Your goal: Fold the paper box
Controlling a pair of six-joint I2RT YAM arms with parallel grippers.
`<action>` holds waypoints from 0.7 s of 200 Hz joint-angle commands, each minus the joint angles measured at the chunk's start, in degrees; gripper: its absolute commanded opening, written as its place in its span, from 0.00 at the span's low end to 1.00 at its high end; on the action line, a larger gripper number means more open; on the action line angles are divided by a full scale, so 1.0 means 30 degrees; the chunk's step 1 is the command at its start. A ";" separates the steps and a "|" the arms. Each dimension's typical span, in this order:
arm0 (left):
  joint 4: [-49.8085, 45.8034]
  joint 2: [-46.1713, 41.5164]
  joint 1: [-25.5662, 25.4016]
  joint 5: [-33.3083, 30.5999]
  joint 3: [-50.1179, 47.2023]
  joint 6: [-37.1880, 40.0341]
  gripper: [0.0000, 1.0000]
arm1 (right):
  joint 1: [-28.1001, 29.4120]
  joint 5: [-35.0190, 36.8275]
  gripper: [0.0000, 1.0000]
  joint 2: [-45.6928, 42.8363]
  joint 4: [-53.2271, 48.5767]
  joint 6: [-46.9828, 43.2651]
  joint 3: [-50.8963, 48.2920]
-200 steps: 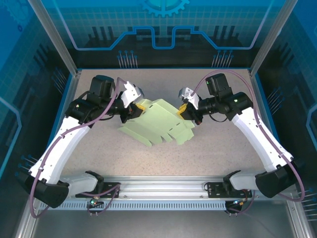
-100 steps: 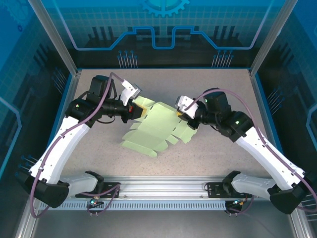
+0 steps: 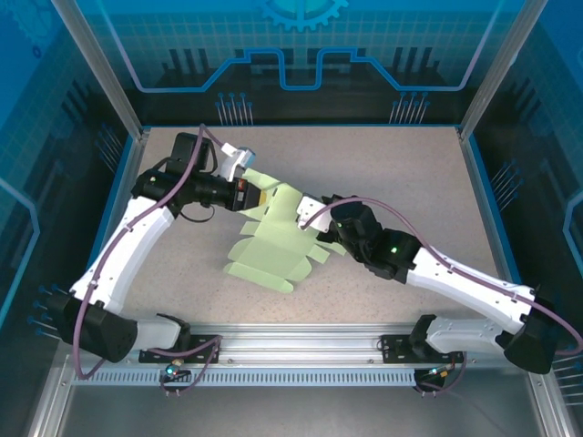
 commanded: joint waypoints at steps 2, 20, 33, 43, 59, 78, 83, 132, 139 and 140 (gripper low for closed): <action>0.2025 0.0013 0.0177 0.1090 0.0273 -0.1293 0.00 | 0.0187 -0.0164 0.00 0.0107 -0.0559 0.0651 -0.0073; 0.2910 0.0013 0.0298 0.0502 -0.0419 -0.1956 0.05 | -0.1108 -0.3689 0.00 -0.0149 -0.3239 0.2852 0.0864; 0.3680 0.0013 0.0298 -0.0278 -0.1111 -0.2620 0.09 | -0.2483 -0.6979 0.00 -0.0085 -0.5513 0.4465 0.1613; 0.4474 0.0012 0.0298 -0.0858 -0.1836 -0.3364 0.17 | -0.3291 -0.8902 0.00 0.0187 -0.6667 0.5342 0.1916; 0.5561 -0.0013 0.0298 -0.1946 -0.3007 -0.4304 0.22 | -0.4556 -1.1459 0.00 0.1128 -0.8274 0.6582 0.2311; 0.6506 -0.0103 0.0298 -0.4021 -0.4034 -0.5171 0.31 | -0.5517 -1.2901 0.00 0.2546 -0.9238 0.7588 0.2351; 0.6627 -0.0173 0.0298 -0.4643 -0.4204 -0.5390 0.33 | -0.5738 -1.3052 0.00 0.2900 -0.9380 0.7810 0.2354; 0.8520 -0.2121 -0.0129 -0.8086 -0.6806 -0.6398 0.45 | -0.7886 -1.4697 0.00 0.6064 -0.9920 0.8818 0.3860; 0.9025 -0.2510 -0.0639 -0.8371 -0.7371 -0.6389 0.46 | -0.8112 -1.4484 0.00 0.6522 -1.0137 0.8850 0.4261; 0.9084 -0.2553 -0.0771 -0.8413 -0.7470 -0.6393 0.46 | -0.8141 -1.4429 0.00 0.6606 -1.0167 0.8851 0.4317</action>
